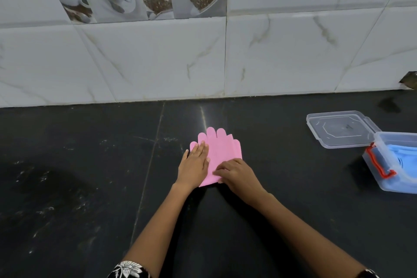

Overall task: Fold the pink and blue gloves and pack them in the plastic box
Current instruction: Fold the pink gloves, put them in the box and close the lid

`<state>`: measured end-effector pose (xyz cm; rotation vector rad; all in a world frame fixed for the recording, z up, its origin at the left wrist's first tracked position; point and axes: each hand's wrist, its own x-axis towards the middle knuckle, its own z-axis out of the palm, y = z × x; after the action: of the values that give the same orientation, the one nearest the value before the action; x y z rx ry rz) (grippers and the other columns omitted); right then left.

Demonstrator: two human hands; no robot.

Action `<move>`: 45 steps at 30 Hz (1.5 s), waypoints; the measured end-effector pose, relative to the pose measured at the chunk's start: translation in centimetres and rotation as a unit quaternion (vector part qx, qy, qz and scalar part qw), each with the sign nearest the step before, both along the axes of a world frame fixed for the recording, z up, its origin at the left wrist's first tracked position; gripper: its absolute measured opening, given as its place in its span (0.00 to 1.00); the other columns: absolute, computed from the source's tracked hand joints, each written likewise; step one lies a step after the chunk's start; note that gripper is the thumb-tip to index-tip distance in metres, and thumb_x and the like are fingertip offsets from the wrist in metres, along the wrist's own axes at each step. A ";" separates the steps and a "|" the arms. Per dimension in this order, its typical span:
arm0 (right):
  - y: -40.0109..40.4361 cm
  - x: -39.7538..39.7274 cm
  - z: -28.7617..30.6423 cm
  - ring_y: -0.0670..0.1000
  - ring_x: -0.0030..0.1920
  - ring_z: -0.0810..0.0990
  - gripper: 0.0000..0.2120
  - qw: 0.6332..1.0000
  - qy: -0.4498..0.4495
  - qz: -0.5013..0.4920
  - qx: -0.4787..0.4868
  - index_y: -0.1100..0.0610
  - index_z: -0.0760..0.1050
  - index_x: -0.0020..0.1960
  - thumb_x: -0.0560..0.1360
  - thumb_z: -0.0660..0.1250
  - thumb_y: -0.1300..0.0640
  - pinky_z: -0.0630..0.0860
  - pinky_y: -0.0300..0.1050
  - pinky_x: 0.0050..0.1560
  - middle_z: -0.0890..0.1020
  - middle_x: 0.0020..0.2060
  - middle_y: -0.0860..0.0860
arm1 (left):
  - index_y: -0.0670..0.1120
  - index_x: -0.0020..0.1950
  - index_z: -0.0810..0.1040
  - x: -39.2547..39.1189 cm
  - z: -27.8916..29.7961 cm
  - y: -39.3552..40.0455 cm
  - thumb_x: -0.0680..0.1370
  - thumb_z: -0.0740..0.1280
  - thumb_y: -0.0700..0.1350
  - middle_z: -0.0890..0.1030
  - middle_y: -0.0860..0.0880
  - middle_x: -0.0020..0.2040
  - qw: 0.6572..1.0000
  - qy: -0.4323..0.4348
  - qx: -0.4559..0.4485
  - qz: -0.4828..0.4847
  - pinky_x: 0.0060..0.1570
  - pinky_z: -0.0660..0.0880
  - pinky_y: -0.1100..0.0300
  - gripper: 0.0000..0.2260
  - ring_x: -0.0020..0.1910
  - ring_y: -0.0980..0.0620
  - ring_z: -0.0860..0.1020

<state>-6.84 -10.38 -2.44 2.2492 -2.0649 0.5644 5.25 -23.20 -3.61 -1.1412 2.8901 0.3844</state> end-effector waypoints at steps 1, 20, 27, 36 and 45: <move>-0.1 -0.1 0.3 0.52 0.45 0.83 0.10 1.000 -0.004 0.003 -0.010 0.55 0.83 0.49 0.68 0.72 0.63 0.77 0.46 0.52 0.85 0.44 0.51 | 0.46 0.78 0.52 -0.2 0.5 0.2 0.83 0.49 0.48 0.52 0.49 0.79 1.000 -0.010 -0.004 0.003 0.75 0.49 0.51 0.23 0.77 0.51 0.52; 5.8 -9.3 1.4 0.53 0.67 0.71 0.21 0.962 -0.208 -0.167 0.063 0.55 0.78 0.59 0.72 0.60 0.71 0.67 0.48 0.68 0.75 0.66 0.51 | 0.43 0.53 0.77 -5.3 7.9 12.3 0.81 0.59 0.50 0.74 0.47 0.45 0.999 -0.035 -0.016 0.029 0.37 0.67 0.58 0.13 0.47 0.47 0.74; 4.8 -5.1 -2.6 0.50 0.77 0.42 0.26 0.962 -0.015 -0.216 0.164 0.51 0.43 0.76 0.81 0.47 0.48 0.41 0.51 0.75 0.44 0.77 0.51 | 0.44 0.77 0.51 -5.7 3.7 11.5 0.83 0.48 0.44 0.47 0.43 0.79 1.000 -0.007 0.006 0.001 0.75 0.46 0.50 0.22 0.78 0.46 0.46; 5.1 -4.6 -3.3 0.49 0.76 0.39 0.26 0.964 0.023 -0.222 0.141 0.49 0.38 0.75 0.79 0.40 0.46 0.35 0.50 0.73 0.40 0.76 0.50 | 0.41 0.76 0.58 -4.6 -0.6 12.1 0.80 0.42 0.46 0.58 0.41 0.76 0.995 0.049 -0.090 0.013 0.74 0.57 0.48 0.26 0.76 0.45 0.56; 6.4 -6.7 0.4 0.55 0.74 0.59 0.21 0.938 -0.218 -0.266 0.046 0.57 0.63 0.72 0.80 0.58 0.60 0.57 0.46 0.72 0.60 0.74 0.57 | 0.53 0.77 0.57 -3.1 1.1 11.2 0.82 0.57 0.48 0.50 0.40 0.78 0.983 0.158 0.039 0.083 0.75 0.51 0.48 0.23 0.77 0.42 0.50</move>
<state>-13.49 -3.96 -2.08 1.5715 -2.8097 0.9931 2.13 -11.97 -2.53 -1.4328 3.0107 0.7391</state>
